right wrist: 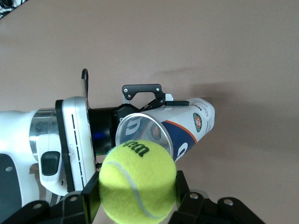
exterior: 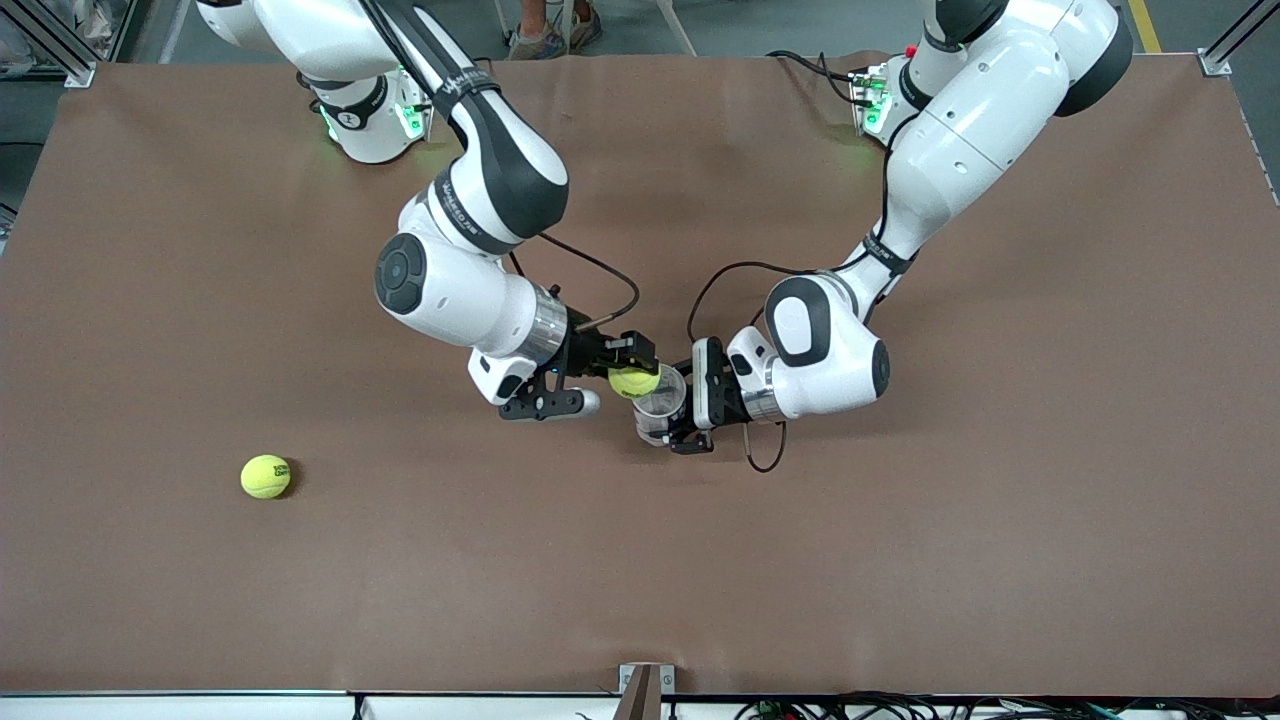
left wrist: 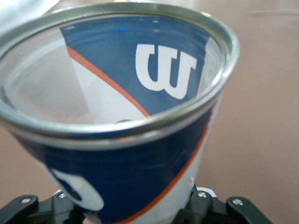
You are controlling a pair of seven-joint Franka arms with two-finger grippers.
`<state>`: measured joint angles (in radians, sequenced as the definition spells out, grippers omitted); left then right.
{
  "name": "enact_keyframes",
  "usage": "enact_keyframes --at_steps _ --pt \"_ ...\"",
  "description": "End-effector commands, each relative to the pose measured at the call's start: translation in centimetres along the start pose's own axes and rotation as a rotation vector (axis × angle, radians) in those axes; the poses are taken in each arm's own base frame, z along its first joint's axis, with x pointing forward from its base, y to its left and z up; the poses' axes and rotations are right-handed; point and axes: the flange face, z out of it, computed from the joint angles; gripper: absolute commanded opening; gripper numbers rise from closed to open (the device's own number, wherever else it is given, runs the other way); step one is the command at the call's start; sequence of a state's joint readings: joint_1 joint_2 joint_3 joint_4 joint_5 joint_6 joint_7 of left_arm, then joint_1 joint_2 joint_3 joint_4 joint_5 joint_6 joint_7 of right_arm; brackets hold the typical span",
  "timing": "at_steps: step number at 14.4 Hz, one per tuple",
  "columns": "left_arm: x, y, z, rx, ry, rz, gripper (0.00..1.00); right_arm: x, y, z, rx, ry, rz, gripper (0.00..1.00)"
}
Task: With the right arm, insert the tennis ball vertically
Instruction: 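Lower the ball into the can opening and open the right gripper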
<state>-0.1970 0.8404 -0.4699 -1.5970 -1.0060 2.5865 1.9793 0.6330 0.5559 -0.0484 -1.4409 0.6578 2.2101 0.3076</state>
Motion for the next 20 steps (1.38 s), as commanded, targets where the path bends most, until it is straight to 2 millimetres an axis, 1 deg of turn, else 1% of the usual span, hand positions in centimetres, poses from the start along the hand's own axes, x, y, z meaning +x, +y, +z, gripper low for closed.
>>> enact_keyframes --at_steps 1,4,8,10,14,15,16,17,18,20 --pt "-1.9 0.3 -0.4 0.014 -0.027 0.01 0.73 0.7 -0.6 0.9 0.018 0.004 0.016 0.3" --pt "-1.8 0.2 -0.4 0.017 -0.026 0.01 0.73 0.7 -0.8 0.7 0.021 0.006 0.012 0.3" --pt "-1.9 0.2 -0.4 0.016 -0.025 0.008 0.73 0.6 -1.1 1.4 0.02 0.007 0.013 0.31" --pt "-2.0 0.2 -0.4 0.014 -0.027 0.01 0.73 0.4 -1.5 1.8 0.021 0.011 0.03 0.31" --pt "-2.1 0.0 -0.6 0.018 -0.027 0.01 0.73 0.6 -1.5 1.9 0.022 0.013 0.031 0.31" --pt "-1.9 -0.2 -0.7 0.021 -0.025 0.006 0.73 0.8 -1.2 1.8 0.021 0.015 0.031 0.32" --pt "-1.8 -0.3 -0.8 0.023 -0.024 0.005 0.73 0.7 -1.4 1.7 0.022 0.017 0.031 0.44" --pt "-1.9 -0.2 -0.7 0.022 -0.025 0.001 0.73 0.8 -1.2 1.6 0.021 0.019 0.022 0.63" --pt "-2.0 -0.1 -0.6 0.019 -0.025 0.001 0.73 1.0 -1.2 1.5 0.021 0.024 0.019 1.0" --pt "-1.9 0.0 -0.4 0.016 -0.024 0.002 0.73 1.2 -1.8 0.7 0.033 0.035 0.018 1.0"
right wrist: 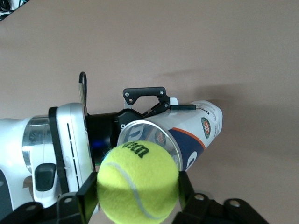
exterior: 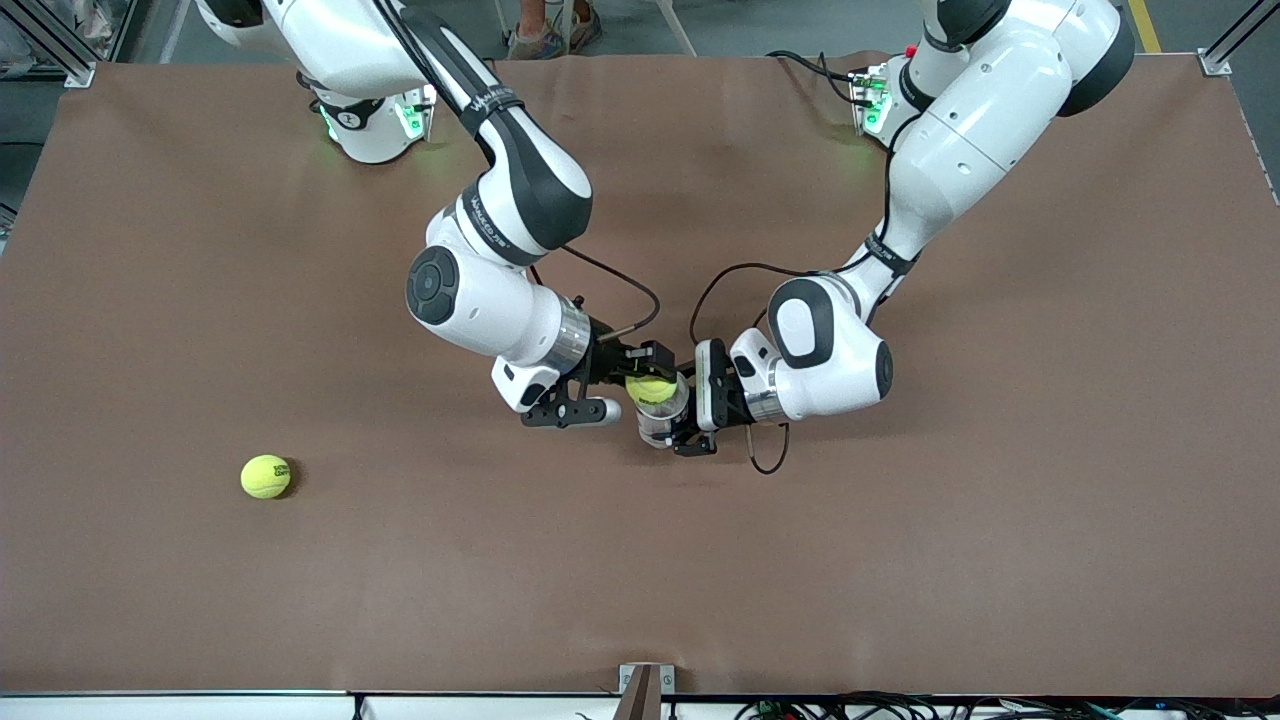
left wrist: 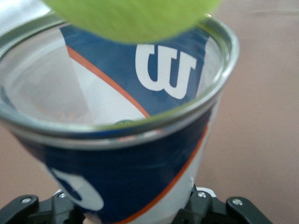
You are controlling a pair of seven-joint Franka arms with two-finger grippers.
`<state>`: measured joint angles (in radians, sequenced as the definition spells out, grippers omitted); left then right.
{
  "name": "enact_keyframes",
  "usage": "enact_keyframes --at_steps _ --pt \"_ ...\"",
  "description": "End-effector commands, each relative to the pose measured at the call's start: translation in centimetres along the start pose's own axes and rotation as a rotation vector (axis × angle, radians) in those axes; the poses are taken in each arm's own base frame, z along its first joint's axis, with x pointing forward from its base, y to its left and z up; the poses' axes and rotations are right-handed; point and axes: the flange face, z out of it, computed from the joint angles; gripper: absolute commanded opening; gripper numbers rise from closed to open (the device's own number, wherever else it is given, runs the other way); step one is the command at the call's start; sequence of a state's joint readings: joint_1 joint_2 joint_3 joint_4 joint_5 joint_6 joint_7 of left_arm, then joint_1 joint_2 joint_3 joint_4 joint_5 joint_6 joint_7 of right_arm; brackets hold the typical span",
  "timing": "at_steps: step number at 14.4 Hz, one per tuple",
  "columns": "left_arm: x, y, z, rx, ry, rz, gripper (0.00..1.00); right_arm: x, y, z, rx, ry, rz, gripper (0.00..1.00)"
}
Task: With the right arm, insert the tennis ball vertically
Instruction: 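Lower the ball into the can opening and open the right gripper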
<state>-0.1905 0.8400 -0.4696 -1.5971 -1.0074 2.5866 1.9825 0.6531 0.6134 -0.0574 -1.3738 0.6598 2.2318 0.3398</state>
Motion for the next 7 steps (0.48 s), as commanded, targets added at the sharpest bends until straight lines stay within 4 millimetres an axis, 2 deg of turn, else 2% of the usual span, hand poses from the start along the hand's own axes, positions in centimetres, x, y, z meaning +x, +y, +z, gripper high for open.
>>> enact_keyframes --at_steps 1,4,6,7 --pt "-1.9 0.2 -0.2 0.011 -0.026 0.009 0.73 0.4 -0.9 -0.7 0.025 0.012 0.006 1.0" --pt "-2.5 0.1 -0.3 0.013 -0.034 0.01 0.73 0.2 -1.0 -0.4 0.023 0.009 0.002 1.0" --pt "-2.5 0.1 -0.3 0.014 -0.034 0.009 0.73 0.5 -0.6 -0.9 0.019 0.006 0.009 1.0" --pt "-2.4 0.1 -0.3 0.012 -0.034 0.011 0.73 0.8 -0.7 -2.0 0.018 0.019 0.014 1.0"
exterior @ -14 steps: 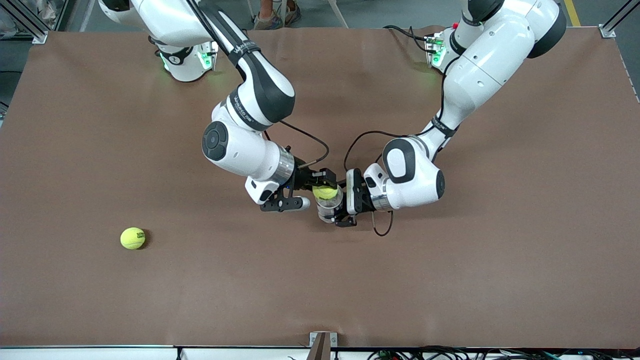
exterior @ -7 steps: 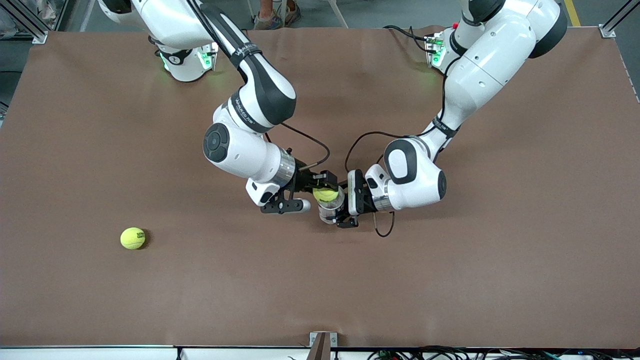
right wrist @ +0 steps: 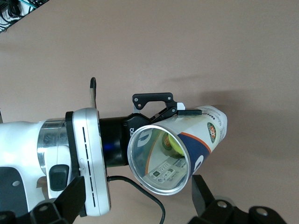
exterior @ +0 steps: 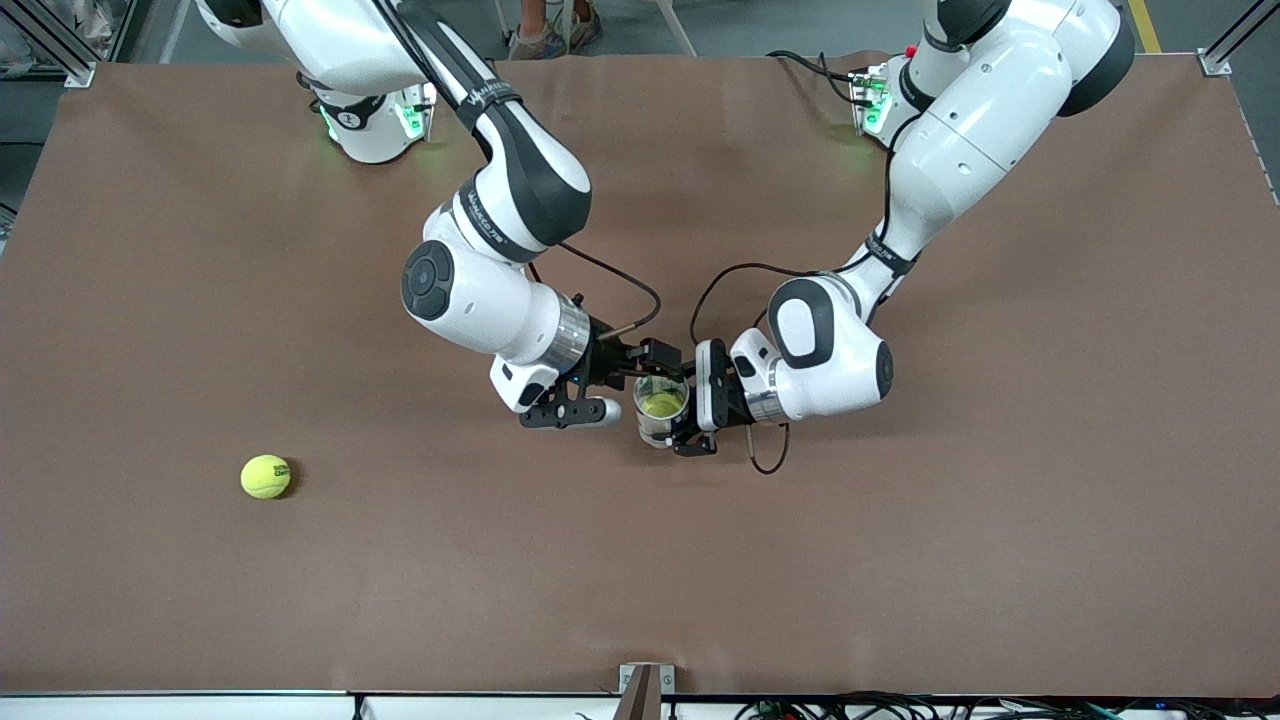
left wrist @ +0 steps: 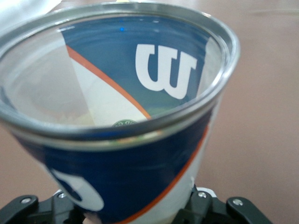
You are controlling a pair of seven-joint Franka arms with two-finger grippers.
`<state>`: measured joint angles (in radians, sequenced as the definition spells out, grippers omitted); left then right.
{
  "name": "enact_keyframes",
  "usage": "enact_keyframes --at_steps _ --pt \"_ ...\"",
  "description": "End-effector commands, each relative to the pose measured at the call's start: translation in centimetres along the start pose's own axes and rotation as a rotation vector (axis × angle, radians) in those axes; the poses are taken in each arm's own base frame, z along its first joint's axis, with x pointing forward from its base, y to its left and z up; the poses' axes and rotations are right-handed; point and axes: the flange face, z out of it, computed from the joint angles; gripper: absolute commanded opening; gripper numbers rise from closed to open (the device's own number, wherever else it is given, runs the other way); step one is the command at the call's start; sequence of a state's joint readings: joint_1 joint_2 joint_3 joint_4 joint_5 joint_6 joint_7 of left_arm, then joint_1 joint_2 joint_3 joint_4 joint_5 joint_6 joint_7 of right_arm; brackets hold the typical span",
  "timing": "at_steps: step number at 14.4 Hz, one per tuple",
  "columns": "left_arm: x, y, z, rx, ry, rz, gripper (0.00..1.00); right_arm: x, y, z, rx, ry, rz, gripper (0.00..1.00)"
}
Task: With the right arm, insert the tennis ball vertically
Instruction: 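Move the right gripper to the second tennis ball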
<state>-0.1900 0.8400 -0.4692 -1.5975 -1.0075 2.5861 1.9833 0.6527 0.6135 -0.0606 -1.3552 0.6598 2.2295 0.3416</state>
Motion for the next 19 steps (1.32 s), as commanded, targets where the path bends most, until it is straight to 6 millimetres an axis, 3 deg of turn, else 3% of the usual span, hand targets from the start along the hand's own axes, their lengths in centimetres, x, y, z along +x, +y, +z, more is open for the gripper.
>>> enact_keyframes --at_steps 1,4,6,8,11,13,14,19 --pt "-2.4 0.1 -0.2 0.012 -0.034 0.011 0.73 1.3 1.3 -1.8 -0.018 -0.004 0.054 1.0" --pt "-2.3 0.1 -0.3 0.013 -0.034 0.015 0.73 4.1 7.1 -8.5 -0.227 -0.028 0.077 1.0" --pt "-2.2 0.1 -0.2 0.012 -0.034 0.014 0.73 6.3 12.2 -13.6 -0.41 0.017 0.089 1.0" --pt "-2.3 0.2 -0.2 0.011 -0.034 0.014 0.73 8.6 18.8 -17.3 -0.498 0.031 0.172 1.0" --pt "-2.4 0.3 -0.1 0.009 -0.035 0.012 0.74 10.8 29.5 -22.2 -0.511 -0.048 0.124 1.0" --pt "-2.4 0.2 -0.1 0.01 -0.034 0.009 0.78 11.1 35.2 -23.1 -0.544 -0.066 0.145 1.0" --pt "-2.3 0.3 0.0 0.009 -0.034 0.01 0.8 11.5 37.0 -23.3 -0.601 -0.062 0.14 1.0" --pt "-2.3 0.3 0.1 0.008 -0.033 0.007 0.83 12.3 43.6 -19.6 -0.675 -0.093 0.144 1.0"
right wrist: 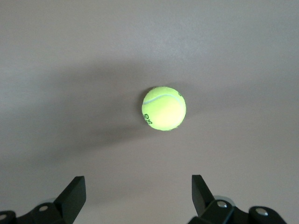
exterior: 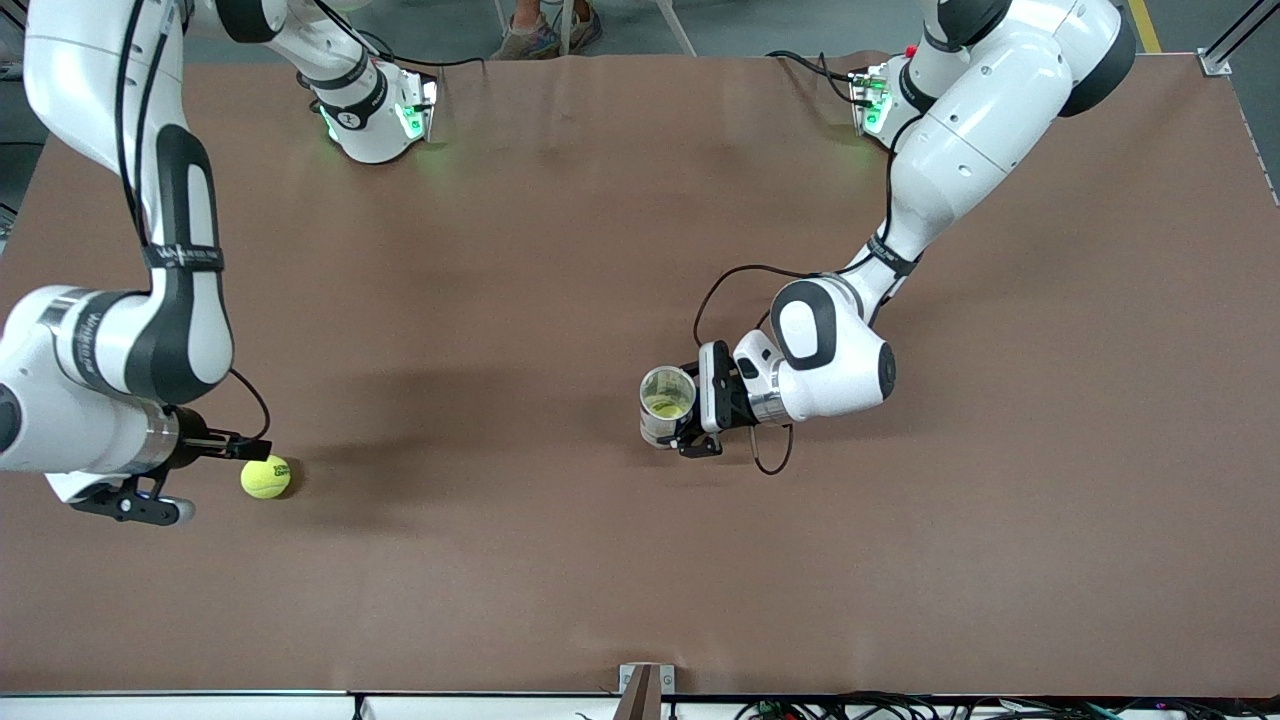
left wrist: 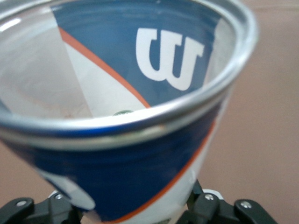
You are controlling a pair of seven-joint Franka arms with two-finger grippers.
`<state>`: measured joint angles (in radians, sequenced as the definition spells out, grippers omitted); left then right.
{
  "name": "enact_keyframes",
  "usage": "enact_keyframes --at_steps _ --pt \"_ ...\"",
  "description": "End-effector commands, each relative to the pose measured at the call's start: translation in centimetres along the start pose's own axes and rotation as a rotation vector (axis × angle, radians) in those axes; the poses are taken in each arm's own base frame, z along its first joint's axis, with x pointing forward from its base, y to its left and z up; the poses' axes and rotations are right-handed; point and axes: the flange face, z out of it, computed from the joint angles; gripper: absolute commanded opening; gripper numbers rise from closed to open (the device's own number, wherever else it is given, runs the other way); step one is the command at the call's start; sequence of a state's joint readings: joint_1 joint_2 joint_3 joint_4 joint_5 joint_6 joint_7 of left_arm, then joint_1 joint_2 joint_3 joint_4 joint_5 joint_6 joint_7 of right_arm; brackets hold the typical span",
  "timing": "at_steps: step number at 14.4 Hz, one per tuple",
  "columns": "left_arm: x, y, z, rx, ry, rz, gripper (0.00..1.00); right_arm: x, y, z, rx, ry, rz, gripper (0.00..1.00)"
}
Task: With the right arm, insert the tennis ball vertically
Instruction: 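Grasp the second tennis ball with the right gripper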
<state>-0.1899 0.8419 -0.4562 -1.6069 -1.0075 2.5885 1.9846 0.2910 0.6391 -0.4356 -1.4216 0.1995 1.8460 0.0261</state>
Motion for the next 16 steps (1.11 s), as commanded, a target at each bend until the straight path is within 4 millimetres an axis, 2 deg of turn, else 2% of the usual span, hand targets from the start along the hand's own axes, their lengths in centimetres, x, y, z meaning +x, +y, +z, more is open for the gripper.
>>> enact_keyframes --at_steps 1,2,3,7,10,13,16 --pt "-1.3 0.3 0.2 0.006 -0.019 0.014 0.83 0.1 0.8 4.3 -0.022 -0.002 -0.002 1.0" --pt "-1.3 0.4 0.3 0.005 -0.019 0.015 0.83 -0.2 0.9 6.2 -0.023 0.012 -0.002 1.0" --pt "-1.3 0.4 0.3 0.005 -0.019 0.015 0.83 -0.3 0.7 6.8 -0.024 0.033 -0.003 1.0" --pt "-0.9 0.5 0.5 0.003 -0.016 0.009 0.83 0.4 1.2 7.3 -0.028 0.072 -0.02 1.0" --pt "-1.1 0.5 0.4 0.004 -0.016 0.002 0.83 1.1 2.3 8.3 -0.038 0.098 -0.045 1.0" --pt "-0.9 0.5 0.4 0.004 -0.017 0.004 0.83 1.7 4.5 9.8 -0.01 0.096 -0.066 1.0" --pt "-0.8 0.4 0.3 0.006 -0.015 0.001 0.81 2.0 4.9 10.4 0.032 0.107 -0.059 1.0"
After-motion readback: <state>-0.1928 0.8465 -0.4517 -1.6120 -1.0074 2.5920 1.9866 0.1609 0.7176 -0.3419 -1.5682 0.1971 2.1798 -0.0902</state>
